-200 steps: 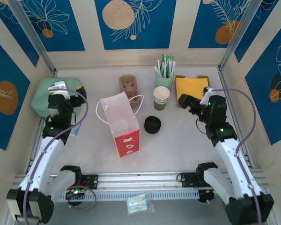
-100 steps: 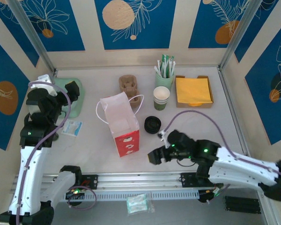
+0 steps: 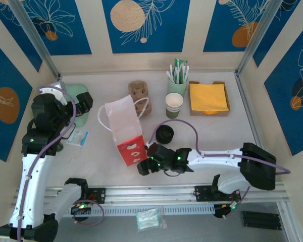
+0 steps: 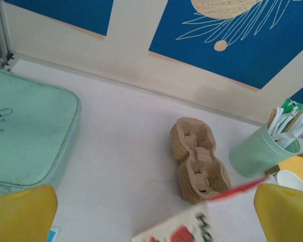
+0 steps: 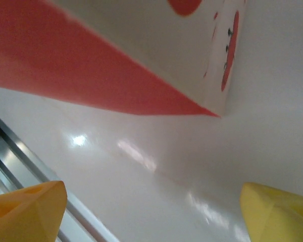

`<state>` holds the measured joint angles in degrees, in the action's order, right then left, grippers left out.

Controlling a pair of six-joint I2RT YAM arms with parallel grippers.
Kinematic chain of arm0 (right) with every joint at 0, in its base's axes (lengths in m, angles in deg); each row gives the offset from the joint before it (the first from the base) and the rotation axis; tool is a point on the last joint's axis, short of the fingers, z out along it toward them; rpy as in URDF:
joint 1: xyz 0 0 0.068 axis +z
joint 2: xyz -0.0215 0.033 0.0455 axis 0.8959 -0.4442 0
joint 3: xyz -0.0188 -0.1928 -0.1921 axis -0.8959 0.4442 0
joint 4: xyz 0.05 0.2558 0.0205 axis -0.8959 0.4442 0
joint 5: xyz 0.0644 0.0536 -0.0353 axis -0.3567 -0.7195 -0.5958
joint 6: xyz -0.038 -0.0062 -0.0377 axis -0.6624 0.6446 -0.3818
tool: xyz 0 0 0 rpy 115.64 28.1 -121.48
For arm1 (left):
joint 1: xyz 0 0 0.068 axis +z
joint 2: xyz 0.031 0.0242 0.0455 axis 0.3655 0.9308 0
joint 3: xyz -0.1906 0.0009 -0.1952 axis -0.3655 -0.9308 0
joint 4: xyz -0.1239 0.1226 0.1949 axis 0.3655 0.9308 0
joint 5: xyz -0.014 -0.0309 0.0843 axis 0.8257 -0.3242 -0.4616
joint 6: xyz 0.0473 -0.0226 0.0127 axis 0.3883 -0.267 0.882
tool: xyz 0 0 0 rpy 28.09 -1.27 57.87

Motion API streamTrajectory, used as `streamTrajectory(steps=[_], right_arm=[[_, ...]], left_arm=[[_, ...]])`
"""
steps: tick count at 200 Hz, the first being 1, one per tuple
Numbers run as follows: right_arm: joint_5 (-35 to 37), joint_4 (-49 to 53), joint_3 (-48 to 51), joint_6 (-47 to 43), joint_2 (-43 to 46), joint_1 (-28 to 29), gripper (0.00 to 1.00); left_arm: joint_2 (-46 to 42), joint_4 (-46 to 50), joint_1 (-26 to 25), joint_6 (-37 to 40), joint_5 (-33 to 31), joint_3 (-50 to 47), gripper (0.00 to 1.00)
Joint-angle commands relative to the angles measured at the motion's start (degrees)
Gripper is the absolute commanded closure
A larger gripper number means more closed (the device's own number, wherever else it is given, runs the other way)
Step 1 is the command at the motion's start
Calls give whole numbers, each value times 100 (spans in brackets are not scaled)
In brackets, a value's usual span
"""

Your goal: Pack the takeout coffee

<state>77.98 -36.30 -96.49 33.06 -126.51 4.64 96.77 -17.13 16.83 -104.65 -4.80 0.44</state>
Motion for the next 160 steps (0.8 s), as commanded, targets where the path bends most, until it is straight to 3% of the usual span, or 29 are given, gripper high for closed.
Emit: streamTrajectory(steps=[1, 100, 124, 160], right_arm=[[48, -614, -442, -222, -355, -224, 12], [-505, -323, -2879, -723, -2428, -1131, 19], [-696, -139, -2795, -776, -2165, -1107, 19], [-817, 690, -2474, -690, -906, -1118, 19]], left_arm=[[-131, 136, 50, -39, 212, -26, 1], [-263, 125, 39, -244, 469, -311, 1], [-254, 224, 47, -186, 534, -195, 1], [-216, 367, 38, -30, 970, 277, 0]])
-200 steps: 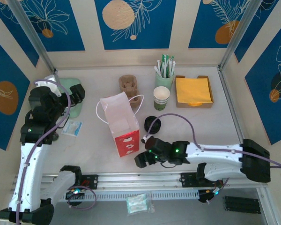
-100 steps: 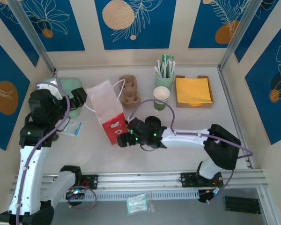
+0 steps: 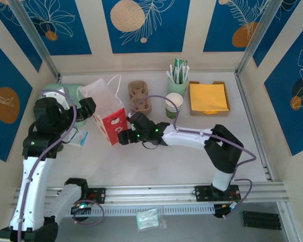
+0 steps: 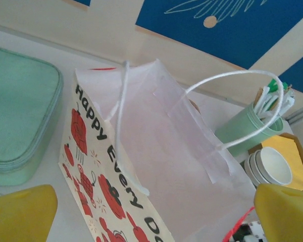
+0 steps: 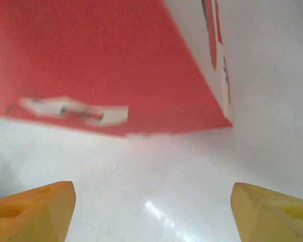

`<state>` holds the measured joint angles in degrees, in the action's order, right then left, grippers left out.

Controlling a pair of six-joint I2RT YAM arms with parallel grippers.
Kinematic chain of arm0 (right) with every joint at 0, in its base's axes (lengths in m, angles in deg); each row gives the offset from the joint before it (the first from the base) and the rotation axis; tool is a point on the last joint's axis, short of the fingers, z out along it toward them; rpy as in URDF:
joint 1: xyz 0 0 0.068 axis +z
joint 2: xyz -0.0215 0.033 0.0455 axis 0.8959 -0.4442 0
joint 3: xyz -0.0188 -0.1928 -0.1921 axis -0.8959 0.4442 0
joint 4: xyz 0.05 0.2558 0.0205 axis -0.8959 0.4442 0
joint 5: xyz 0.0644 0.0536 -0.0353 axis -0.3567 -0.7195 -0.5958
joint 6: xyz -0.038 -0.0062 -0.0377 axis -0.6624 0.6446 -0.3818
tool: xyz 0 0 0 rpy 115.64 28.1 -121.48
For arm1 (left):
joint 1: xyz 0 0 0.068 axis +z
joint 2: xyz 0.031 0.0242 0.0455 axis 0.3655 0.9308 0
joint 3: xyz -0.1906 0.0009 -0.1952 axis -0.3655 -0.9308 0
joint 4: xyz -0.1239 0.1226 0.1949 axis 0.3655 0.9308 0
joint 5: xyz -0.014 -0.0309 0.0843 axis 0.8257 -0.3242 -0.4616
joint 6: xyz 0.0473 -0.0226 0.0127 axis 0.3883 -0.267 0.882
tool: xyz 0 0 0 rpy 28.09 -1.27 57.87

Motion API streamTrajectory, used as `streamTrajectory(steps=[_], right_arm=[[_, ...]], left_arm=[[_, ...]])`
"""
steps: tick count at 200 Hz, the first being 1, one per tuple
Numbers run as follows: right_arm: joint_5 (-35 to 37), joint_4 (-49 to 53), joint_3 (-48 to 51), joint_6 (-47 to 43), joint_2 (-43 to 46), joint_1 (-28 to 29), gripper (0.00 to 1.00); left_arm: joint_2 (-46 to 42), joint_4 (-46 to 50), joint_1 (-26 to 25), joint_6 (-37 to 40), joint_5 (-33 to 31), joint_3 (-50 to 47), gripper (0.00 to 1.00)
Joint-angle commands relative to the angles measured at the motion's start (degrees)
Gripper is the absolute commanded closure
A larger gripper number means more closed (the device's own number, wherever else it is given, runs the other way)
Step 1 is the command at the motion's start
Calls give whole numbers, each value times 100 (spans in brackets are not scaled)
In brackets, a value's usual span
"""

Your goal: Pack the takeout coffee

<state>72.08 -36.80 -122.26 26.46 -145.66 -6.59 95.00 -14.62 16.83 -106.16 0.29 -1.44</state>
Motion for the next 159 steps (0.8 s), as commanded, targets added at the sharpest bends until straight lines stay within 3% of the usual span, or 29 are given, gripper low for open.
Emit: streamTrajectory(steps=[1, 32, 63, 109, 137, 159], right_arm=[[-228, 767, 106, -29, 1063, -2, 19], [-258, 1871, -40, 24, 2170, -525, 18], [-731, 2807, -317, -72, 2759, -1894, 18], [-1702, 3728, -942, -590, 2272, -3771, 18], [-1732, 4060, -1455, -735, 1541, -4287, 20], [-1731, 4166, -1834, -803, 1048, -4471, 22]], left_arm=[[-38, 122, 38, 121, 481, 483, 0], [81, 91, -66, -2, 958, 959, 1], [381, 133, -709, -3, 870, 1468, 0], [1039, 118, -2825, 237, -505, 1857, 1], [1735, 41, -4242, 442, -1484, 1923, 1], [2296, -73, -4902, 478, -1848, 1927, 1]])
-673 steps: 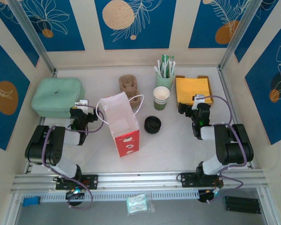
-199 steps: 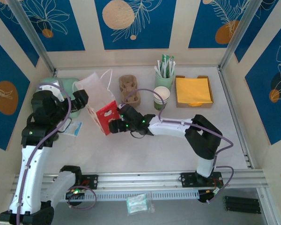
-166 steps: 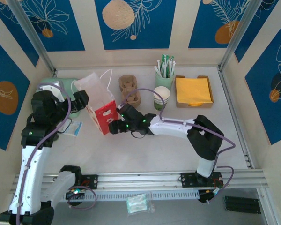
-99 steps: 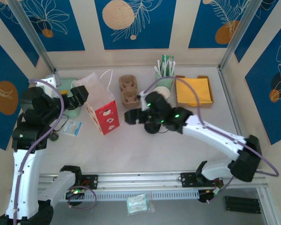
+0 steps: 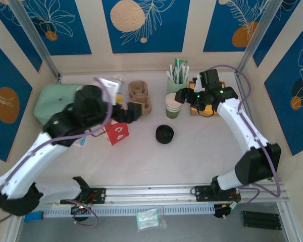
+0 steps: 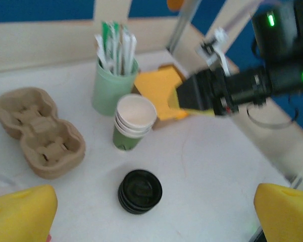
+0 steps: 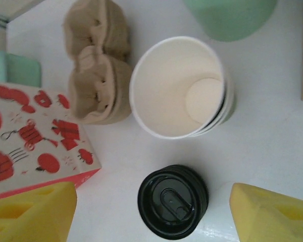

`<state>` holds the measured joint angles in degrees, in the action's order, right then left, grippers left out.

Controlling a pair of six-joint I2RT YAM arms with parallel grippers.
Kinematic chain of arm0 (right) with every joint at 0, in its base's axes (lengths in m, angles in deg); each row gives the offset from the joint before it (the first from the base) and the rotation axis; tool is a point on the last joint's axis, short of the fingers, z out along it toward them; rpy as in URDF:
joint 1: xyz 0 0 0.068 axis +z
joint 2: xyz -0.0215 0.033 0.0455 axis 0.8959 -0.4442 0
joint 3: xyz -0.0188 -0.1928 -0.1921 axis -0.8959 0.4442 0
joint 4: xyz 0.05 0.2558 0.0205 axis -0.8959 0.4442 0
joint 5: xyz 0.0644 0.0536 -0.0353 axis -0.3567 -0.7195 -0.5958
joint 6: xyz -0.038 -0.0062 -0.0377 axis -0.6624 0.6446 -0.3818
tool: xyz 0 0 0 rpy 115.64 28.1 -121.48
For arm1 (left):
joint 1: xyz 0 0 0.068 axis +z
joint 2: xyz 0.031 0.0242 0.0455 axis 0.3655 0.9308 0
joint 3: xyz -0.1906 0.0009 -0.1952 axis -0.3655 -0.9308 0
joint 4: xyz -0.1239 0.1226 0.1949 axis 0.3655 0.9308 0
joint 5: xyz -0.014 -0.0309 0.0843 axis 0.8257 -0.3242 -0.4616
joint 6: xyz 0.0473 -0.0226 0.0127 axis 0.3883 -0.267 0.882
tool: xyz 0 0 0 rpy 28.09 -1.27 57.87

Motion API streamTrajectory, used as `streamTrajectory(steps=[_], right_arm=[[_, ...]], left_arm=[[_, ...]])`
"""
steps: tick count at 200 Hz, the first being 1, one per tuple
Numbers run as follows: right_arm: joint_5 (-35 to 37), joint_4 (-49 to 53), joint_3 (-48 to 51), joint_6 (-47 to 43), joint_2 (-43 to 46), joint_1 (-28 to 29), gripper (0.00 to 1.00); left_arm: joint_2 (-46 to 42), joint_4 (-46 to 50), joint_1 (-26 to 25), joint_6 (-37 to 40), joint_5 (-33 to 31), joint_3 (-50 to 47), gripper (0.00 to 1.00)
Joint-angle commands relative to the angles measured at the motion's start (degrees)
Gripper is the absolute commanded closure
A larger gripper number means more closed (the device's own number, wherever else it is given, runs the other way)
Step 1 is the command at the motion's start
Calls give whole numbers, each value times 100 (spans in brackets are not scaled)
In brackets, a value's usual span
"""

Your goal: Pack the takeout coffee

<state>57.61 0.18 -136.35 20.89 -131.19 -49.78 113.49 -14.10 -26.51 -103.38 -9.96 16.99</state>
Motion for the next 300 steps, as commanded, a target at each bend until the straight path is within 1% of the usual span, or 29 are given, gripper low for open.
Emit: streamTrajectory(steps=[1, 24, 36, 60, 87, 115, 125, 160, 194, 217, 256, 270, 300], right_arm=[[-280, 469, -437, -245, -430, -162, 23], [-277, 654, -877, -331, -979, -226, 32], [-271, 757, -1095, -361, -1216, -237, 39], [-173, 872, -1430, -404, -1588, -227, 46], [175, 1014, -1716, -460, -1893, -189, 50], [433, 1183, -2038, -574, -2222, -74, 52], [549, 1266, -2157, -624, -2333, -33, 54], [919, 1389, -2364, -689, -2569, 79, 55], [1066, 1402, -2452, -733, -2688, 123, 56], [1086, 1420, -2507, -756, -2743, 130, 62], [1086, 1403, -2542, -780, -2768, 148, 78], [1070, 1413, -2568, -789, -2774, 151, 80], [1073, 1403, -2568, -793, -2798, 153, 79]], left_arm=[[466, -134, -594, 203, -839, 80, 1], [831, -295, -931, 97, -1110, -45, 1], [924, -412, -996, 15, -1170, -192, 0], [954, -703, -1028, -224, -1212, -555, 1], [917, -862, -1040, -390, -1240, -832, 1], [881, -863, -1050, -426, -1299, -917, 1], [864, -870, -1050, -437, -1304, -940, 0], [816, -906, -1053, -455, -1308, -976, 0], [818, -924, -1059, -438, -1302, -988, 0], [831, -940, -1066, -428, -1304, -1002, 1], [864, -969, -1059, -430, -1272, -1057, 1], [873, -975, -1059, -428, -1279, -1071, 0], [862, -982, -1059, -437, -1286, -1094, 1]])
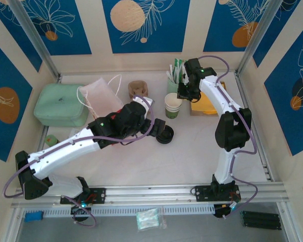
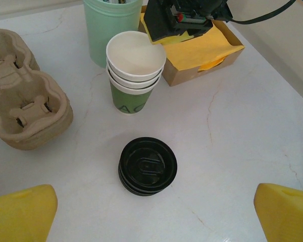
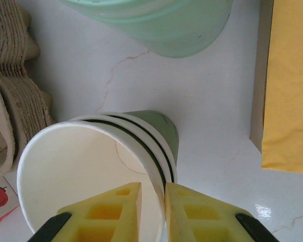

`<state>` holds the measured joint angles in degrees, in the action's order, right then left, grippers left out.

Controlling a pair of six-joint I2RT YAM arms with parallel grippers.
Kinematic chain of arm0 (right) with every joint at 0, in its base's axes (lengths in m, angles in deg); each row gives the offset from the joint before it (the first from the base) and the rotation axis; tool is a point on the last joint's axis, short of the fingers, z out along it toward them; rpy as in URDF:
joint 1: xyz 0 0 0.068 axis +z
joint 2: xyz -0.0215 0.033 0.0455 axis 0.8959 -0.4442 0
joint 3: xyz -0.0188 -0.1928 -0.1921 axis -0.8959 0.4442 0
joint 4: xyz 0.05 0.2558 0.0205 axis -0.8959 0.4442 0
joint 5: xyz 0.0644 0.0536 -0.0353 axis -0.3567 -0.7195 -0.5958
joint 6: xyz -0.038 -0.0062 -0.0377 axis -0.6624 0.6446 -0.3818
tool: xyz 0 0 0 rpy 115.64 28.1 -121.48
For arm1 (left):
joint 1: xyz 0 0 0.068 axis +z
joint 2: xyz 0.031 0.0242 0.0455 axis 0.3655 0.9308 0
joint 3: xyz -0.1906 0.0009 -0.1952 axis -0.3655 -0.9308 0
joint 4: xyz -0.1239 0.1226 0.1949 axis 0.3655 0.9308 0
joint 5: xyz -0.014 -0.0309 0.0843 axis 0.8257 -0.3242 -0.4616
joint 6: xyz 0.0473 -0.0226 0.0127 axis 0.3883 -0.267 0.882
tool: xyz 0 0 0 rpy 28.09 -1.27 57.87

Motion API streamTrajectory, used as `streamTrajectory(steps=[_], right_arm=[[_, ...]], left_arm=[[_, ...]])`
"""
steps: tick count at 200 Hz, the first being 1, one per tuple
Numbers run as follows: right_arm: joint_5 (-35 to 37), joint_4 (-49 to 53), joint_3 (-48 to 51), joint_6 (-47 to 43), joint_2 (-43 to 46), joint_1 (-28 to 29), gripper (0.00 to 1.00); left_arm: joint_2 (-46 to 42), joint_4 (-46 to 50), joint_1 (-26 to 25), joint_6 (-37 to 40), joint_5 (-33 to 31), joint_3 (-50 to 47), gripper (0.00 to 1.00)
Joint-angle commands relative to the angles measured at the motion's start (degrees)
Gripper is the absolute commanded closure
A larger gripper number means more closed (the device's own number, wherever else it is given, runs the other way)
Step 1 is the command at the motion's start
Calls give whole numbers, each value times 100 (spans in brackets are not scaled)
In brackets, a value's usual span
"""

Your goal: Pack the takeout coffee

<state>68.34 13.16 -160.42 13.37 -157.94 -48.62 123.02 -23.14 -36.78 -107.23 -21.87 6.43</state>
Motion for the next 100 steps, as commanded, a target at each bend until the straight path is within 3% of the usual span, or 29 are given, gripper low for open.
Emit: streamTrajectory(steps=[1, 23, 68, 83, 100], right_arm=[[-2, 104, -162, -43, -123, 37, 79], [13, 114, -188, -37, -174, 35, 73], [32, 131, -199, -46, -238, 46, 73], [34, 130, -202, -62, -236, 52, 78], [24, 148, -217, -81, -221, 53, 90]], left_arm=[[-85, -75, -32, -52, -90, -34, 1], [-84, -82, -32, -52, -80, -36, 1], [-101, -79, -32, -57, -73, -36, 1], [-110, -77, -27, -56, -75, -31, 1], [-114, -82, -31, -61, -73, -43, 0]])
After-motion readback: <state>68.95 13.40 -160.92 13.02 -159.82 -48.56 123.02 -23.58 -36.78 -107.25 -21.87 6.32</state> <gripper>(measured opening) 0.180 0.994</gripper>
